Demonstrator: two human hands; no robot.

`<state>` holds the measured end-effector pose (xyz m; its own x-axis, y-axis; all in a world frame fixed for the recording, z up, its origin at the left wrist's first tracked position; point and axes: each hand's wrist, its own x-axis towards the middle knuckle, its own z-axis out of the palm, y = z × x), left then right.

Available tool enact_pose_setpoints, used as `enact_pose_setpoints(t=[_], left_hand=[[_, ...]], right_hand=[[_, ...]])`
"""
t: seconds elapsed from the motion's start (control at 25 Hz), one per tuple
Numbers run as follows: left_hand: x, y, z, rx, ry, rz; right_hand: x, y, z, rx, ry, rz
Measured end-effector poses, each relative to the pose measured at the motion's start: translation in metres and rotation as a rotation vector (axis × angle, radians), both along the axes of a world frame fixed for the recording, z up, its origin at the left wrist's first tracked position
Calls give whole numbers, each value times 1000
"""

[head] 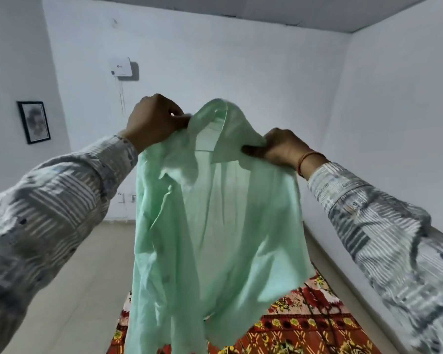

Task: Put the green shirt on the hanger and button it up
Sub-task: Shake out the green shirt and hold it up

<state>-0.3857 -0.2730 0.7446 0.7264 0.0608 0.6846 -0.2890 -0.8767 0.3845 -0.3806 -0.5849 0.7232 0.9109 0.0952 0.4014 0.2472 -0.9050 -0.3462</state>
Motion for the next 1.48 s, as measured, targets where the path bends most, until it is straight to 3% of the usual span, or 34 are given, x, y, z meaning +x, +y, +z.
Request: enact_pose_setpoints(t=[0.08,0.12,0.16,0.2,0.24,0.28,0.32,0.44,0.52,0.68,0.76,0.84,1.0,1.08,1.24,1.48], left_hand=[[5,-6,-1,-175,26,-37],[7,-8,-2,-298,60,-78],[7,-11,-1,-413,93,-116],[6,-12,0,-474,105,-133],[5,-13,2,-476,120,-130],[4,-14,5,-457,140,-130],[1,-14,7,-428,182,-127],[-8,-21,8,-321,301,-191],[-15,-26,9,-308,295,-226],[-36,-21,20,-529,348,-654],[-40,-18,27,-248,387,-561],[-47,-18,28,-11,483,-445],[-56,-4,21,-182,799,-589],[-47,1,9,-272,816,-667],[4,-2,-29,-359,639,-505],[118,-6,-137,-202,587,-263]], right_hand=[[-10,2,3,565,259,351],[-15,1,5,760,428,505],[-20,1,9,805,534,617],[-22,2,13,679,541,617],[-21,3,14,393,434,508],[-20,4,17,132,223,366],[-19,6,19,6,21,256],[-22,2,35,110,-36,317],[-24,-2,45,-73,-121,247],[-30,-13,54,-160,-285,144],[-31,-19,52,-204,-268,126],[-39,-26,43,-210,-114,171],[-59,-42,27,114,376,460],[-51,-46,23,304,495,539],[-2,-29,0,284,403,436],[126,-3,-102,71,335,159]])
